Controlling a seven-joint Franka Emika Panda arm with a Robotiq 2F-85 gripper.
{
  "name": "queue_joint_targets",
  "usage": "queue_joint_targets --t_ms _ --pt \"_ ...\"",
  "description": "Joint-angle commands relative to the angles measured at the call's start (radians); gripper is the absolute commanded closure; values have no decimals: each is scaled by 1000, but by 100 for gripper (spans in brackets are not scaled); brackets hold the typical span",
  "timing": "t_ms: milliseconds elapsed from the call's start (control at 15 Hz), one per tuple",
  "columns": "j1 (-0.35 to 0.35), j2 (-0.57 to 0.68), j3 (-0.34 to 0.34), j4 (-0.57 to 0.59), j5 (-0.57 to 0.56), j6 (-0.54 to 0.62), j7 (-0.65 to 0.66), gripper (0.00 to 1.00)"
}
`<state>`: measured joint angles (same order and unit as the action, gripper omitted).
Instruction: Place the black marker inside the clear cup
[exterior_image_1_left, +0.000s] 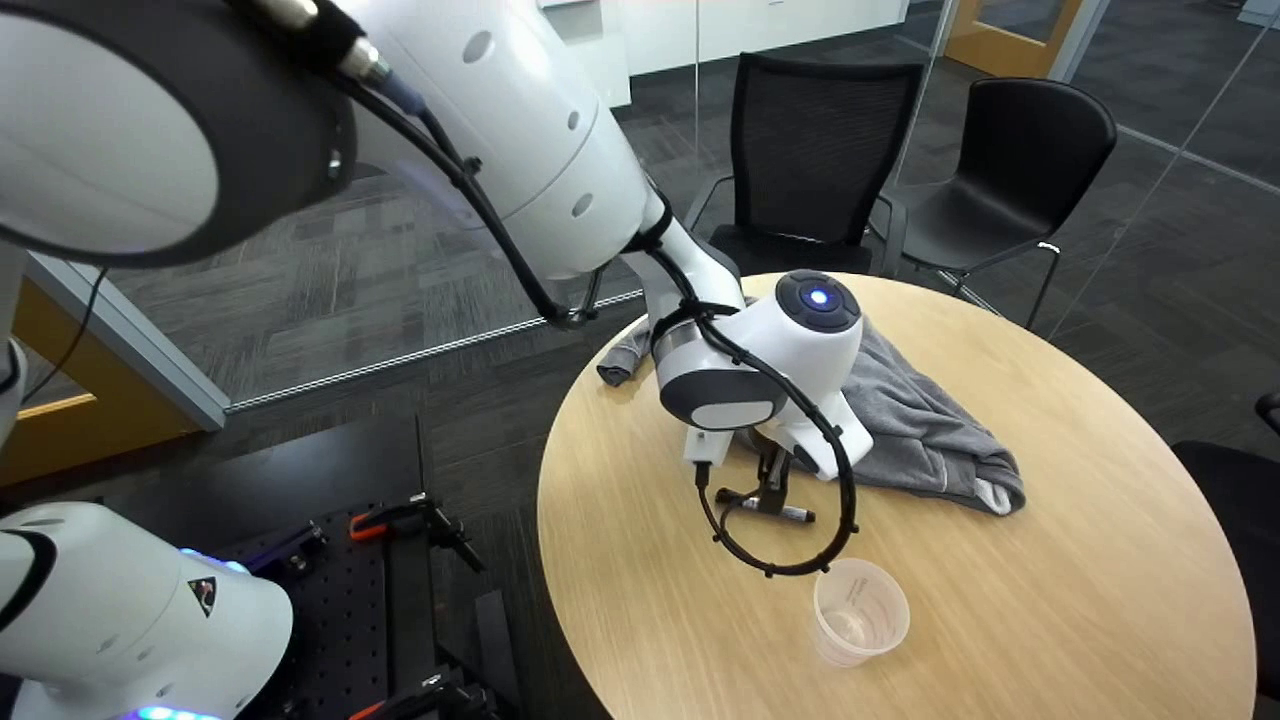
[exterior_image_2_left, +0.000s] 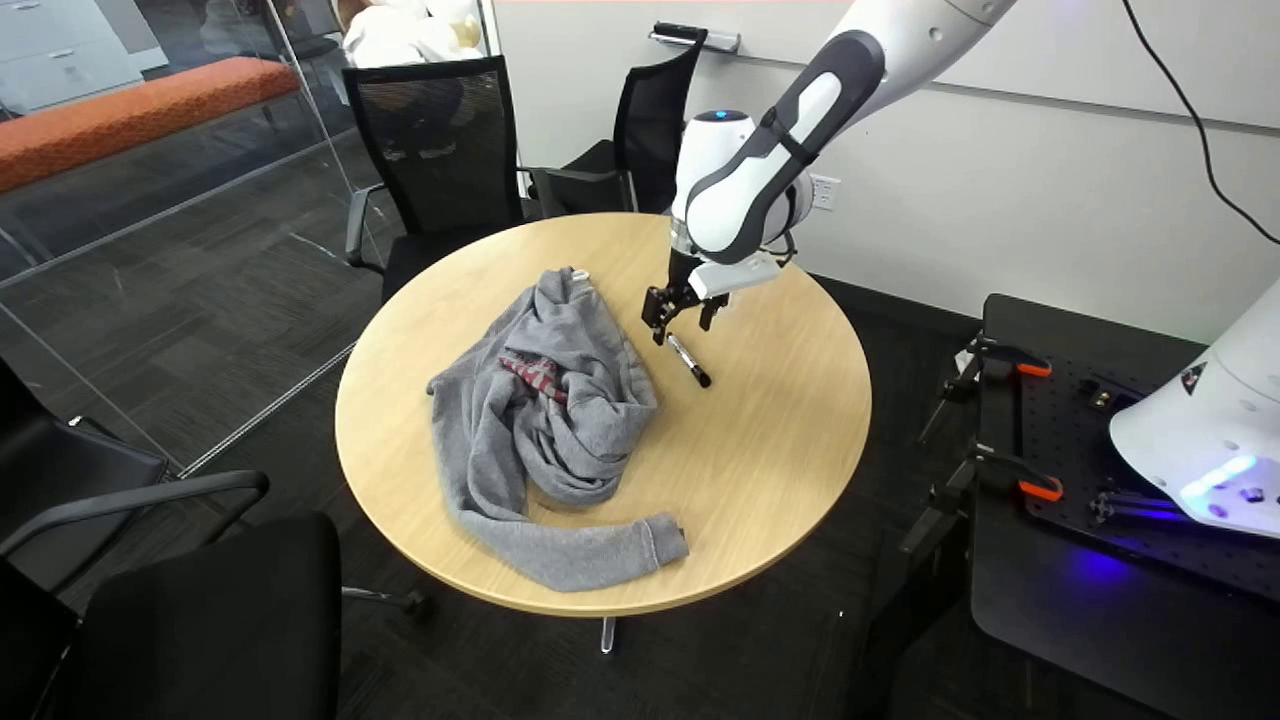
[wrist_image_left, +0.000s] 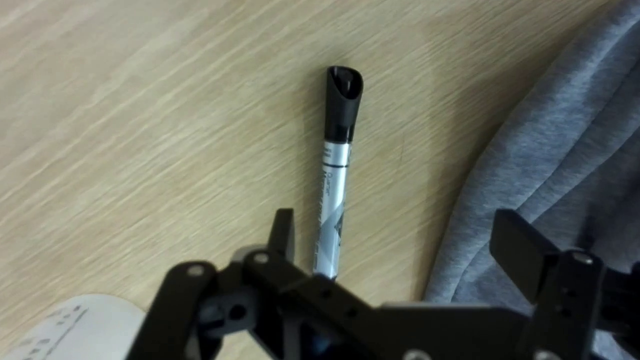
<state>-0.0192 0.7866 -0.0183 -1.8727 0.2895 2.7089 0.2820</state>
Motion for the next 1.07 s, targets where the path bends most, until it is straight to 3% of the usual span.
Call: queue_joint_targets --t_ms 0,600,667,733,867,1000 --pt "20 65 -24 67 -4 -18 59 0" --pt "33 135 -43 115 -1 -28 126 0" --pt "37 139 -47 118 -2 -30 133 5" --pt "39 143 -49 120 -2 -28 139 26" --pt "43 147 -53 120 -3 -26 143 31" --pt "44 149 -53 121 -3 -23 144 47"
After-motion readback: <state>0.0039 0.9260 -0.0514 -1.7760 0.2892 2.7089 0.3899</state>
